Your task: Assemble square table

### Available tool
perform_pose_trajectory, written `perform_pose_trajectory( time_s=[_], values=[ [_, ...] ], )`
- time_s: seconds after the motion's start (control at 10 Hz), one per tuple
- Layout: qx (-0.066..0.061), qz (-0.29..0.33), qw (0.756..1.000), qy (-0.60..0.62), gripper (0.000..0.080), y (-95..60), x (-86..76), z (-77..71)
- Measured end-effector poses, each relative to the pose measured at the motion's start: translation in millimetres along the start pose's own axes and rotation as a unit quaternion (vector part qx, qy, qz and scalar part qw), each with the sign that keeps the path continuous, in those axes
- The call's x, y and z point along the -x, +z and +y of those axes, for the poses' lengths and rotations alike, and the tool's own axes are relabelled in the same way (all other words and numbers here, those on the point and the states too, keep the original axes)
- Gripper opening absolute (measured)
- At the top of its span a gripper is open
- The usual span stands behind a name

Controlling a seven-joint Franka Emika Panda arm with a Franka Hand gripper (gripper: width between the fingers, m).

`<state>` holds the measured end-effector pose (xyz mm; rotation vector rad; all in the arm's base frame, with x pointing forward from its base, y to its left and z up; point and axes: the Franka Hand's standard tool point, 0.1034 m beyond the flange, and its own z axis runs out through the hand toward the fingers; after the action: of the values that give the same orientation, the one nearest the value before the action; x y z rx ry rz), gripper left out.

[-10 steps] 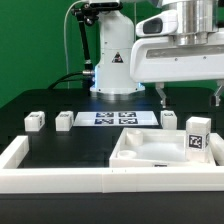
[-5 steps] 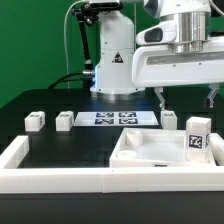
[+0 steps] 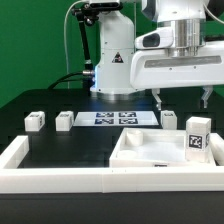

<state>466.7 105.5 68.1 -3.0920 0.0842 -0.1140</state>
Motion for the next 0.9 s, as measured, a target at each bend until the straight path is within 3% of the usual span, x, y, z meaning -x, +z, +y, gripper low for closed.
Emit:
perform_pose_trajectory(
  time_s=[0.4,0.8,0.9],
  values=[
    [0.002,-0.01,1.0,-0.004,0.0649,4.5,22.1,1.9],
    [0.005,-0.022,1.0,-0.007,0.0649,6.2,24.2,7.2],
    [0.009,-0.066,0.998,-0.004,0.0649,8.6,34.3,11.2]
  ],
)
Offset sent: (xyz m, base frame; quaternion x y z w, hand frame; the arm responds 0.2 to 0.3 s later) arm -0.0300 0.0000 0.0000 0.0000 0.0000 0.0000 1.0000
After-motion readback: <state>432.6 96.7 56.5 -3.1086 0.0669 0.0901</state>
